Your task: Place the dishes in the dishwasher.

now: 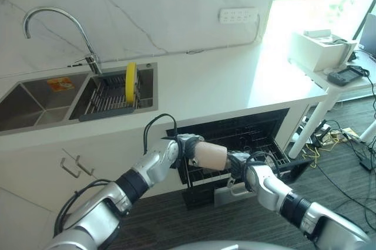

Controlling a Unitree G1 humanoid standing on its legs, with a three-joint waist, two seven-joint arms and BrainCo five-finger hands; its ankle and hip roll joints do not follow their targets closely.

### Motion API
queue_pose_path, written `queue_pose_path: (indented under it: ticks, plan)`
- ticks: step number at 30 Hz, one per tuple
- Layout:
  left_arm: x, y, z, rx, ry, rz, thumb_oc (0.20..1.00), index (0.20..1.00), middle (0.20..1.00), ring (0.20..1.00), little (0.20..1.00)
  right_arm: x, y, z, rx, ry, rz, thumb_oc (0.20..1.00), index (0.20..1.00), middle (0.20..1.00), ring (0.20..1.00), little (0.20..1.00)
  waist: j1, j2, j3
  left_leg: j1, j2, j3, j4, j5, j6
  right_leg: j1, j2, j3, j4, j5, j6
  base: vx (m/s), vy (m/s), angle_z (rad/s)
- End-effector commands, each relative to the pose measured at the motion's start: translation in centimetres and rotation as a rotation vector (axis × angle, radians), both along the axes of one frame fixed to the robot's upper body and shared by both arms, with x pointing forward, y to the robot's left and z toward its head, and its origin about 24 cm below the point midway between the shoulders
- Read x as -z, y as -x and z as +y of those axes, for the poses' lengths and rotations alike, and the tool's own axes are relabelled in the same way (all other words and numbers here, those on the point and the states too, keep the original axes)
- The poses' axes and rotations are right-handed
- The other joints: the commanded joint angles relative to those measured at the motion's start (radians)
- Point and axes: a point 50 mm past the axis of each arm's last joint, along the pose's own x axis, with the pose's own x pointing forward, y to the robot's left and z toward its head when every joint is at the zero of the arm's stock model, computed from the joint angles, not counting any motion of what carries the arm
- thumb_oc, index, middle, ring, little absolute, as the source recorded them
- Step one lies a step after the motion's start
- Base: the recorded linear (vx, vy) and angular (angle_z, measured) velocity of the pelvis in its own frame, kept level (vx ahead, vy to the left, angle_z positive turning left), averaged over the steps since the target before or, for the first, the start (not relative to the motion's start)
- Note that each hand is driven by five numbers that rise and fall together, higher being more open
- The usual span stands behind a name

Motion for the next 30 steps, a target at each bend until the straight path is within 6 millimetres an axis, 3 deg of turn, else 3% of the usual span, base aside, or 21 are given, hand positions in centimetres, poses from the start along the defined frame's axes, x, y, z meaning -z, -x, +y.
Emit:
queue_pose_path:
  ticks: [1, 12, 20, 30]
  plan:
    - [-3.3, -2.6, -1.0, 0.052, -0.055, -0.141, 0.200, 0.200, 0.200, 0.200, 0.200, -1.8, -1.6, 0.9, -0.033, -0.028, -0.100, 1.000, 1.000, 1.000, 1.000, 1.000, 0.020, -0.004, 0.009, 0.041, -0.030, -0.120, 0.004, -0.118, 0.023, -0.041, 0.021, -0.056, 0.043, -0.014, 0.018, 0.00, 0.000, 0.00]
    - [-2.1, -2.5, 1.3, -0.045, -0.203, -0.069, 0.200, 0.200, 0.200, 0.200, 0.200, -1.6, -1.7, -0.8, 0.113, -0.031, -0.065, 1.000, 1.000, 1.000, 1.000, 1.000, 0.015, 0.003, 0.017, 0.046, -0.031, -0.116, 0.004, -0.116, 0.024, -0.038, 0.021, -0.056, 0.044, -0.014, 0.015, 0.00, 0.000, 0.00]
    - [-0.3, -2.5, 2.2, -0.090, -0.268, 0.001, 0.200, 0.200, 0.200, 0.200, 0.200, -2.1, -2.7, 0.3, 0.154, -0.072, -0.056, 1.000, 1.000, 1.000, 1.000, 1.000, 0.028, 0.002, 0.007, 0.049, -0.031, -0.120, 0.006, -0.114, 0.022, -0.030, 0.020, -0.063, 0.040, -0.015, 0.010, 0.02, 0.004, 0.00]
    - [0.5, -2.3, 0.1, -0.039, -0.190, 0.031, 0.200, 0.200, 0.200, 0.200, 0.200, -3.2, -3.6, 3.1, 0.098, -0.156, -0.080, 1.000, 1.000, 1.000, 1.000, 1.000, 0.038, -0.006, -0.002, 0.048, -0.034, -0.130, 0.007, -0.113, 0.023, -0.027, 0.019, -0.063, 0.039, -0.016, 0.007, 0.01, -0.001, 0.00]
